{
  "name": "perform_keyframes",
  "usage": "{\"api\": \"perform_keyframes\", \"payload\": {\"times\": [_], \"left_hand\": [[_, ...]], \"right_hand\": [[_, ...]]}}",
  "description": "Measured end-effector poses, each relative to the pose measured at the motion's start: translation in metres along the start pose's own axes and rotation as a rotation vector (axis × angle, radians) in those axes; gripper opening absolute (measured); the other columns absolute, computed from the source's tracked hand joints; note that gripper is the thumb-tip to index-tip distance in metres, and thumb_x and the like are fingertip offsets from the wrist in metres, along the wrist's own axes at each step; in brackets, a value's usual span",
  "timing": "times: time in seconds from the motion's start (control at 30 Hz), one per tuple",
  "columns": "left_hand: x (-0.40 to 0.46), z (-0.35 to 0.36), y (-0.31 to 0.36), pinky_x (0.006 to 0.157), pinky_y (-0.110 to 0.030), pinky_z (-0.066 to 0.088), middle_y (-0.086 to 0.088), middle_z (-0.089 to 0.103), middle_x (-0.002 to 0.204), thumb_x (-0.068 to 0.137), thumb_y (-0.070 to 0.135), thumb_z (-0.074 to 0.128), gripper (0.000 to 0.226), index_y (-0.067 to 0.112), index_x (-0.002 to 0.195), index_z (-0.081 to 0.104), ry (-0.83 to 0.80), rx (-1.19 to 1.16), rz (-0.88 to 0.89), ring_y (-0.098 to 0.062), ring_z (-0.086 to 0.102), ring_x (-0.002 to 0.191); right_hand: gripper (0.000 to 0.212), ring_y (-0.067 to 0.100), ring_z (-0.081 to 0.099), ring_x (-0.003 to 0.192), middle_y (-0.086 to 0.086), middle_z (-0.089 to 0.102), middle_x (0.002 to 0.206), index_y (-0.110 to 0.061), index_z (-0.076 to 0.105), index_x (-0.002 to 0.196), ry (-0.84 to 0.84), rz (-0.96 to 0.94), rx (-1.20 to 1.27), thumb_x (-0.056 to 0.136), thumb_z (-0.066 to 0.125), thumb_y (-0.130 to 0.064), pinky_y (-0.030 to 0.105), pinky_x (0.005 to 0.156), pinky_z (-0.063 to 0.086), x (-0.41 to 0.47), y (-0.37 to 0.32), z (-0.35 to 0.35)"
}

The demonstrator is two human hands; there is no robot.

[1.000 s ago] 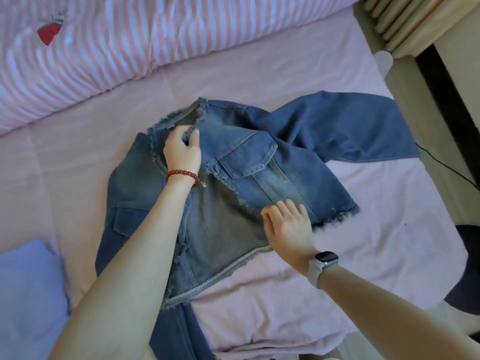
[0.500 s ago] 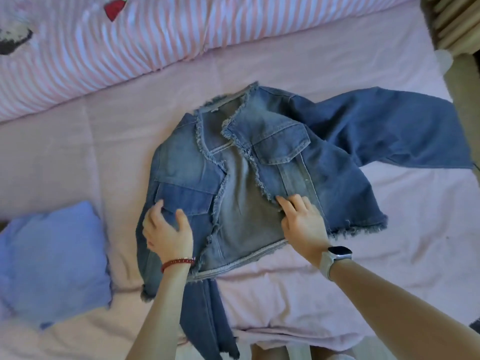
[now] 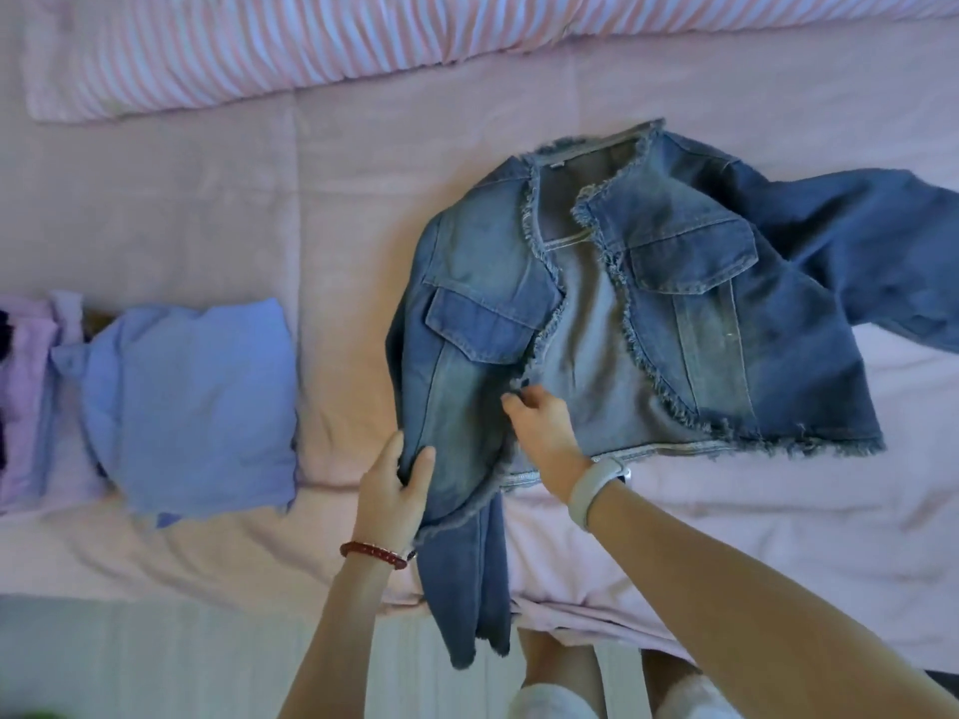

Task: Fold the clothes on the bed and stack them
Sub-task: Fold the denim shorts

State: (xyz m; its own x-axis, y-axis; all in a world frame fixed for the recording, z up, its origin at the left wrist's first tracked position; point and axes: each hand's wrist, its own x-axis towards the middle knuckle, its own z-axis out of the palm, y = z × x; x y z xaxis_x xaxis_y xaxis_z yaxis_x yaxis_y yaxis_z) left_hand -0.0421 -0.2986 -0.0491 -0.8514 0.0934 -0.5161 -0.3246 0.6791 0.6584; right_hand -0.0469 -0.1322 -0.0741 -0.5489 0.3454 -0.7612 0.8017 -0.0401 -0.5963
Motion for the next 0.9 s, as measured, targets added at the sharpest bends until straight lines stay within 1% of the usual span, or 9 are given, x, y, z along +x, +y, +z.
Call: {"api": "perform_keyframes", "payload": {"times": [0.17, 0.27, 0.33, 0.4, 0.47, 0.57, 0.67, 0.77, 0.9], "left_hand": [[-0.012, 0.011, -0.007, 0.084, -0.028, 0.048, 0.000, 0.058, 0.106, 0.083, 0.053, 0.041, 0.055, 0.011, 0.112, 0.061, -0.079, 0.172, 0.158, -0.015, 0.056, 0.097], [-0.005, 0.020, -0.014, 0.094, -0.032, 0.040, -0.012, 0.053, 0.119, 0.084, 0.030, 0.062, 0.043, 0.005, 0.120, 0.056, 0.113, 0.137, 0.011, -0.026, 0.050, 0.112], [0.005, 0.023, -0.021, 0.098, -0.044, 0.038, -0.022, 0.045, 0.131, 0.086, 0.020, 0.064, 0.052, 0.002, 0.131, 0.045, 0.193, 0.170, -0.207, -0.038, 0.042, 0.122], [0.013, 0.023, -0.035, 0.099, -0.045, 0.036, -0.021, 0.044, 0.133, 0.089, 0.025, 0.060, 0.054, 0.005, 0.135, 0.041, 0.110, 0.121, -0.390, -0.036, 0.041, 0.123], [0.016, 0.023, -0.049, 0.090, -0.039, 0.042, -0.016, 0.057, 0.112, 0.088, 0.026, 0.060, 0.040, 0.005, 0.121, 0.050, 0.026, 0.063, -0.392, -0.032, 0.051, 0.107], [0.011, 0.020, -0.054, 0.065, -0.031, 0.037, -0.004, 0.052, 0.072, 0.089, 0.024, 0.060, 0.022, 0.005, 0.085, 0.051, 0.013, 0.036, -0.402, -0.028, 0.052, 0.076], [0.004, 0.022, -0.054, 0.061, -0.031, 0.028, -0.001, 0.039, 0.060, 0.094, 0.021, 0.051, 0.033, 0.014, 0.065, 0.037, -0.036, 0.096, -0.348, -0.027, 0.044, 0.069], [-0.008, 0.006, -0.049, 0.064, -0.029, 0.027, -0.008, 0.049, 0.069, 0.097, 0.018, 0.046, 0.025, 0.007, 0.074, 0.043, 0.075, 0.013, -0.331, -0.033, 0.050, 0.077], [-0.022, -0.045, -0.045, 0.070, -0.029, 0.031, -0.027, 0.060, 0.093, 0.096, 0.015, 0.048, 0.025, -0.009, 0.096, 0.055, 0.454, 0.094, -0.297, -0.041, 0.056, 0.090]], "right_hand": [[0.011, 0.005, 0.039, 0.048, -0.013, 0.034, 0.055, -0.005, 0.048, 0.098, 0.287, -0.623, -0.077, 0.097, 0.041, -0.013, 0.015, 0.048, 0.028, -0.033, -0.026, -0.053], [0.019, 0.006, 0.036, 0.047, -0.013, 0.039, 0.061, -0.004, 0.046, 0.111, 0.426, -0.586, -0.157, 0.098, 0.039, -0.017, 0.027, 0.053, 0.030, -0.018, -0.012, -0.084], [0.028, 0.007, 0.036, 0.060, 0.002, 0.051, 0.088, -0.005, 0.041, 0.124, 0.481, -0.411, -0.158, 0.098, 0.040, -0.014, 0.032, 0.064, 0.033, -0.003, -0.003, -0.095], [0.043, 0.020, 0.047, 0.087, 0.016, 0.043, 0.123, -0.005, 0.033, 0.137, 0.501, -0.268, -0.231, 0.095, 0.042, -0.007, 0.034, 0.074, 0.037, 0.006, 0.009, -0.099], [0.048, 0.037, 0.049, 0.103, 0.021, 0.039, 0.130, -0.004, 0.034, 0.138, 0.522, -0.390, -0.370, 0.091, 0.042, -0.004, 0.045, 0.083, 0.043, 0.004, 0.015, -0.093], [0.047, 0.033, 0.051, 0.105, 0.016, 0.052, 0.122, -0.016, 0.041, 0.132, 0.335, -0.796, -0.684, 0.085, 0.042, -0.017, 0.049, 0.085, 0.046, -0.016, 0.028, -0.066], [0.054, 0.027, 0.053, 0.117, 0.007, 0.055, 0.129, -0.028, 0.042, 0.133, -0.021, -1.054, -1.064, 0.079, 0.050, -0.033, 0.057, 0.095, 0.041, -0.030, 0.055, -0.037], [0.067, 0.027, 0.035, 0.136, 0.007, 0.041, 0.145, -0.031, 0.039, 0.139, -0.306, -0.828, -1.486, 0.077, 0.063, -0.041, 0.064, 0.103, 0.025, -0.028, 0.068, -0.033], [0.059, 0.019, -0.010, 0.145, -0.002, -0.007, 0.158, -0.026, 0.005, 0.150, -0.475, -0.535, -1.739, 0.098, 0.031, -0.029, 0.056, 0.112, -0.006, -0.018, 0.061, -0.055]]}}
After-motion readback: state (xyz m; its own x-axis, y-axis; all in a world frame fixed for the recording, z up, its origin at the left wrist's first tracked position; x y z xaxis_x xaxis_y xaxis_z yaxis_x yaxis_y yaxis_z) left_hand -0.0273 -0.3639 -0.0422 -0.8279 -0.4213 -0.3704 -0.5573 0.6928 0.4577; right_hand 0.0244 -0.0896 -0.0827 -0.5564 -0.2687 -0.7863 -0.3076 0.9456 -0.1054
